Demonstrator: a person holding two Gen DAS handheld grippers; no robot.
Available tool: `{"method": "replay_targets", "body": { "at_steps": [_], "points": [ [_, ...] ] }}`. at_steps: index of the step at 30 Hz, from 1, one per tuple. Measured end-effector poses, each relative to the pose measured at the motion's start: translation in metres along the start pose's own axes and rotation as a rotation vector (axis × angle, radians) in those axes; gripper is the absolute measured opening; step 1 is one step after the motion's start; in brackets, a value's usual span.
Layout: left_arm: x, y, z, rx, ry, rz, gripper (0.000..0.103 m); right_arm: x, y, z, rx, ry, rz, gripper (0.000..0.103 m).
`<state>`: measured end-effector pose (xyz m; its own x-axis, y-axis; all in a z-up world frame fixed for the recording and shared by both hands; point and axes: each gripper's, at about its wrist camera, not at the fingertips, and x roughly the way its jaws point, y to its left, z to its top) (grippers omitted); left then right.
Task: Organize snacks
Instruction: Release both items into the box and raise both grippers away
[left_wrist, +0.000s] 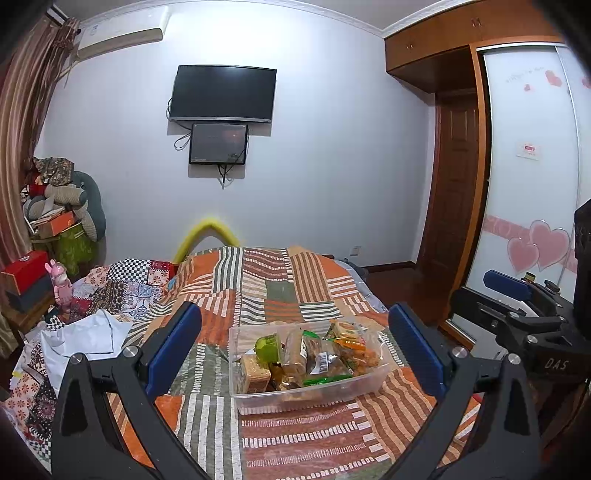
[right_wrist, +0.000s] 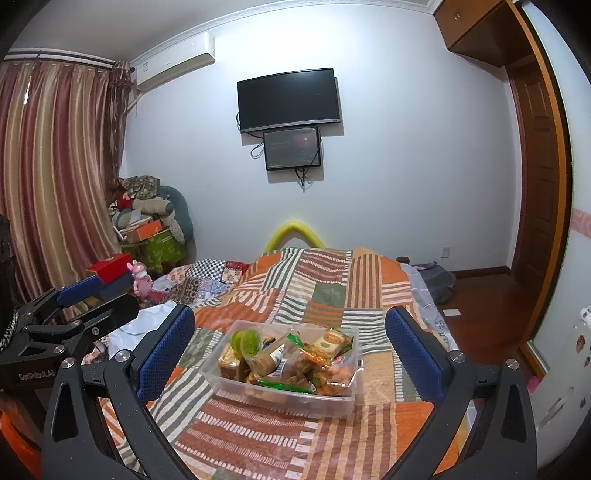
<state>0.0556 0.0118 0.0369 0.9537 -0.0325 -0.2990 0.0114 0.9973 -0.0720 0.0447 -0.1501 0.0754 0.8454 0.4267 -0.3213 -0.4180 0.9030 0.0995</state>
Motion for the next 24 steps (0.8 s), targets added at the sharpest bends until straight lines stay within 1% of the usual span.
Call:
{"method": "replay_targets", "body": {
  "at_steps": [12, 17, 24],
  "points": [
    [-0.0009, -0.001, 0.0012, 0.004, 0.001, -0.014, 0.103, -0.0019, -0.0031, 0.003, 0.012, -0.005, -0.001, 0.103],
    [-0.0023, -0.0039, 0.0017, 0.014, -0.007, -0.007, 0.103, -0.0012, -0.0038, 0.0035, 0.015, -0.005, -0.002, 0.103],
    [0.0008, -0.0029, 0.0011, -0.005, 0.003, -0.026, 0.103, -0.0013, -0.0035, 0.0022, 0.012, -0.003, -0.001, 0.103]
  ]
}}
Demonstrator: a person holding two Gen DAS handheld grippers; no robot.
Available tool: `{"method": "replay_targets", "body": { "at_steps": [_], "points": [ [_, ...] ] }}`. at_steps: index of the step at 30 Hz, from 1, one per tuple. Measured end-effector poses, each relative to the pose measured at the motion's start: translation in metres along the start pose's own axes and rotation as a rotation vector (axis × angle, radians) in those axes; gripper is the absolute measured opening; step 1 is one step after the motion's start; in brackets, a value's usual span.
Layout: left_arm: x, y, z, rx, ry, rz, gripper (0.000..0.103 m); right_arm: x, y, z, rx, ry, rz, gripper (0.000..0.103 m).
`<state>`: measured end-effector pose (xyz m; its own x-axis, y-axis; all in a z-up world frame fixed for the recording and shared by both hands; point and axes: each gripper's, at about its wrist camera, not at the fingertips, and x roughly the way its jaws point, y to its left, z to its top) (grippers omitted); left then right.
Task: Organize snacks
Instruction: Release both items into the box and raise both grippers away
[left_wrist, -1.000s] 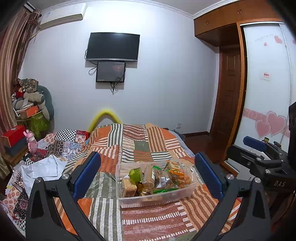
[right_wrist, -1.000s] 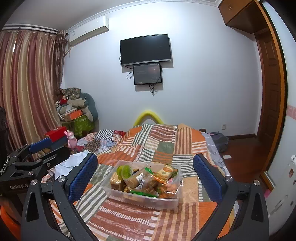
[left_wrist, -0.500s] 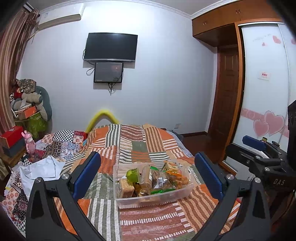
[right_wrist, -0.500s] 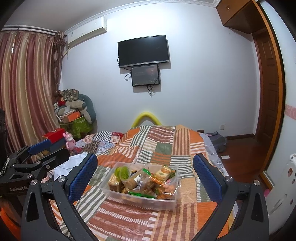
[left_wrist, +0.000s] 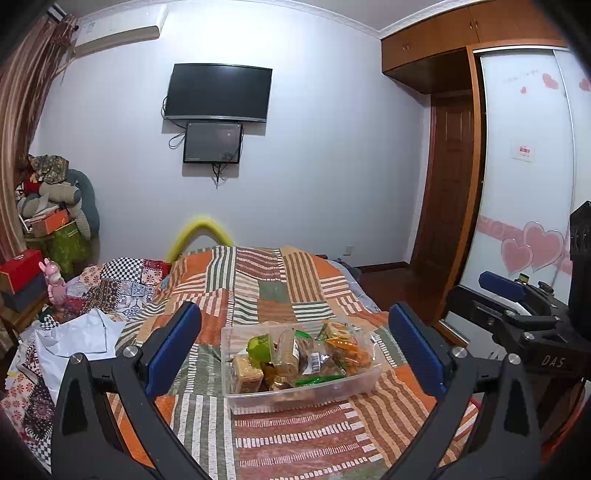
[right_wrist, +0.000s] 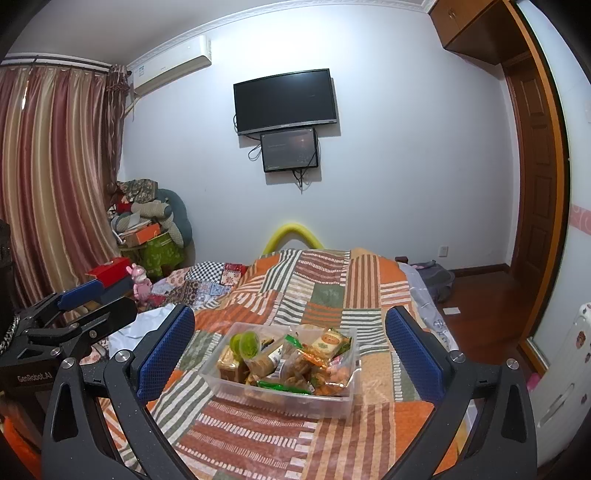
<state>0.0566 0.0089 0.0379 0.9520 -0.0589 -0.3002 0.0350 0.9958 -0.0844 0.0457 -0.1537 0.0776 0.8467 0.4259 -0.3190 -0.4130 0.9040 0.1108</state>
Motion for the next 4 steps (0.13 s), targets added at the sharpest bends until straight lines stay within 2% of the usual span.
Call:
{"method": "replay_targets", "body": {
  "at_steps": [4],
  "points": [
    [0.0014, -0.0018, -0.0007, 0.004, 0.008, -0.006, 0.103, -0.0004, 0.0007, -0.0004, 0.0, 0.003, 0.001, 0.103]
  ]
}}
